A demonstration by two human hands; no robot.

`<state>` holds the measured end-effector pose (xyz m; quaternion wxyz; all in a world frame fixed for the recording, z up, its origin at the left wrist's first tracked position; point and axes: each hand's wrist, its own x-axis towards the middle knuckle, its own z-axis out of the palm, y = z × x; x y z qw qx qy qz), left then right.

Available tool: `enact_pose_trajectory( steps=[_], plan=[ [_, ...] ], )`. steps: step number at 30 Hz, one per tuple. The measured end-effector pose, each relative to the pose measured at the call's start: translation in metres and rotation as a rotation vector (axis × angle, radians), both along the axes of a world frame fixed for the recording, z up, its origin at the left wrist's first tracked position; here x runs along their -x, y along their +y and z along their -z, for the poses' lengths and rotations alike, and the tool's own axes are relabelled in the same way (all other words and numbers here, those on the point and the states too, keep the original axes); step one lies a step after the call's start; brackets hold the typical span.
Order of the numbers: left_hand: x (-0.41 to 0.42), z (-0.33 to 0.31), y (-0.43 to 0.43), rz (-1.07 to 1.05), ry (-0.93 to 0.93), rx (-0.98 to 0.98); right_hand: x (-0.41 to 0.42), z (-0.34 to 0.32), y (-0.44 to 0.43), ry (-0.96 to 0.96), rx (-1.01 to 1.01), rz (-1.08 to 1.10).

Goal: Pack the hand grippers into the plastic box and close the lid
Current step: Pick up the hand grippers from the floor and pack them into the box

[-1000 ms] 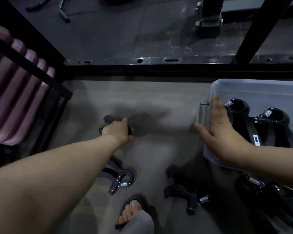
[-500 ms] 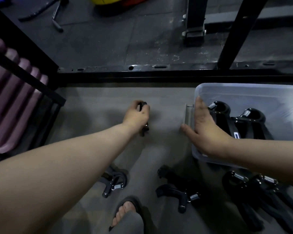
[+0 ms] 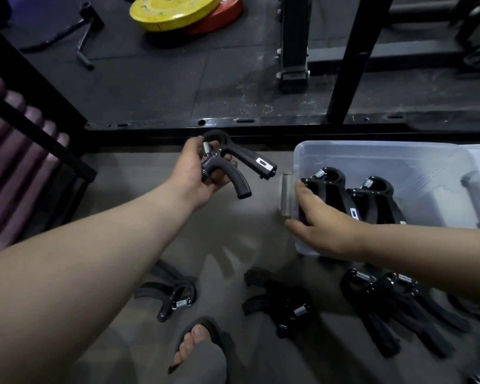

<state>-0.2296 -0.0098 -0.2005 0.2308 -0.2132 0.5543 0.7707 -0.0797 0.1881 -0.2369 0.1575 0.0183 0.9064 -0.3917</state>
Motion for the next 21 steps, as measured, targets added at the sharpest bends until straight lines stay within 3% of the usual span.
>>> enact_pose_trajectory(
  steps=[3, 6, 8, 14, 17, 19, 21],
  plan=[
    [-0.01, -0.008, 0.007, 0.097, -0.006, -0.033, -0.015, -0.016, 0.002, 0.099, 0.083, 0.139],
    [-0.024, -0.012, 0.026, 0.249, 0.014, -0.03, -0.023, -0.038, 0.008, 0.084, 0.456, 0.372],
    [-0.034, -0.013, 0.041, 0.36, 0.052, 0.016, -0.024, -0.051, 0.013, 0.07, 0.529, 0.383],
    [-0.063, -0.022, 0.088, 0.52, 0.155, 0.13, -0.017, -0.058, 0.026, 0.032, 0.026, 0.231],
    [-0.07, -0.025, 0.109, 0.498, 0.222, 0.155, -0.018, -0.054, 0.04, 0.068, -0.052, 0.299],
    [-0.072, -0.014, 0.118, 0.5, 0.361, 0.393, -0.02, -0.051, 0.058, 0.087, -0.09, 0.331],
    [-0.078, -0.001, 0.115, 0.619, 0.59, 0.825, -0.021, -0.047, 0.082, 0.086, -0.104, 0.383]
  ],
)
